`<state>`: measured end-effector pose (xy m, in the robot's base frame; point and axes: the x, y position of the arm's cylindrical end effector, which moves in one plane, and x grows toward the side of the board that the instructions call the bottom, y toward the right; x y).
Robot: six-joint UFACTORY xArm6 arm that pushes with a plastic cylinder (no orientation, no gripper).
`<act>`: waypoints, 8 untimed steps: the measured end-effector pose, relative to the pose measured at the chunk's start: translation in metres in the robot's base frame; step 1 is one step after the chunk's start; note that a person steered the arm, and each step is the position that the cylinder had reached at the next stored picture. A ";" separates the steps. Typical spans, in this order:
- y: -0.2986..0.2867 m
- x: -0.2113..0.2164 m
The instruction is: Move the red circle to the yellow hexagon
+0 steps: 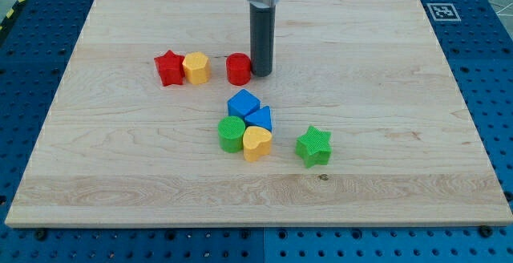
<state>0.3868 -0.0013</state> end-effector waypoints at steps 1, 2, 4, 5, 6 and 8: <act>-0.005 -0.010; 0.004 0.000; 0.003 0.019; -0.001 0.010; -0.002 0.004; -0.010 -0.002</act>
<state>0.3849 -0.0110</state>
